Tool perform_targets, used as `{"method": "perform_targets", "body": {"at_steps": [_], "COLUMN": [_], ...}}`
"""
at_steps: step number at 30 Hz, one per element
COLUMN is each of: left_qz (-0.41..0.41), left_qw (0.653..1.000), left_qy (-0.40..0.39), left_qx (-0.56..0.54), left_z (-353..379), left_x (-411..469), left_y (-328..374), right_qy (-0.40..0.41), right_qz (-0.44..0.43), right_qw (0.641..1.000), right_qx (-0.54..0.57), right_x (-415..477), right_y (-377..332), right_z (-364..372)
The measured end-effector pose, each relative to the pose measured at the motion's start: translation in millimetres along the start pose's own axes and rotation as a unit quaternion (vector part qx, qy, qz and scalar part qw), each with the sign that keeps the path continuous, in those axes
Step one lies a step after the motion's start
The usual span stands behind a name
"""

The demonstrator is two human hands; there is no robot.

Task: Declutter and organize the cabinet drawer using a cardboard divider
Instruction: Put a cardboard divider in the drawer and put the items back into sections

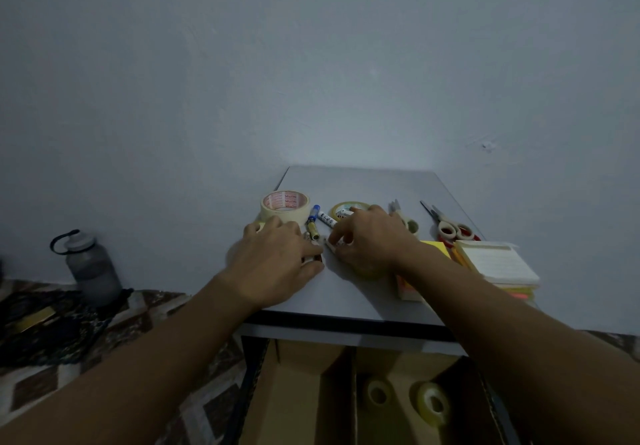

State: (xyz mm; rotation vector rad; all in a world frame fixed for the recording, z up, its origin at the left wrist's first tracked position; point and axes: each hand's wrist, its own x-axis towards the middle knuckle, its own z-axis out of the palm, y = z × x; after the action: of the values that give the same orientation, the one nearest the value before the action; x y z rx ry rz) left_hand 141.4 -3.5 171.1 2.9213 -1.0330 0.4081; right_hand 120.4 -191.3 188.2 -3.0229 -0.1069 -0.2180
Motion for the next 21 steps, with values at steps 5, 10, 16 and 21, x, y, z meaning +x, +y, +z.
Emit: {"method": "perform_targets", "body": {"at_steps": [5,10,16,21], "left_qz": [0.004,0.004,0.005,-0.003], "left_qw": [1.0,1.0,0.999,0.993], "left_qy": [0.003,0.004,0.032,0.116], "left_qx": [0.013,0.015,-0.007,-0.013], "left_z": [0.7,-2.4,-2.0,9.0], "left_x": [-6.1,-21.8,-45.8,-67.1], "left_y": [2.9,7.4,8.1,2.3], "right_qy": [-0.002,-0.002,-0.001,0.001], "right_qz": [-0.003,-0.014,-0.032,-0.042], "right_qw": [1.0,1.0,0.999,0.998], "right_qx": [-0.004,-0.015,-0.029,-0.036], "right_x": [-0.3,-7.8,-23.7,-36.2], "right_y": [-0.8,-3.2,-11.3,-19.0], "right_z": [0.7,-0.9,-4.2,-5.4]}}
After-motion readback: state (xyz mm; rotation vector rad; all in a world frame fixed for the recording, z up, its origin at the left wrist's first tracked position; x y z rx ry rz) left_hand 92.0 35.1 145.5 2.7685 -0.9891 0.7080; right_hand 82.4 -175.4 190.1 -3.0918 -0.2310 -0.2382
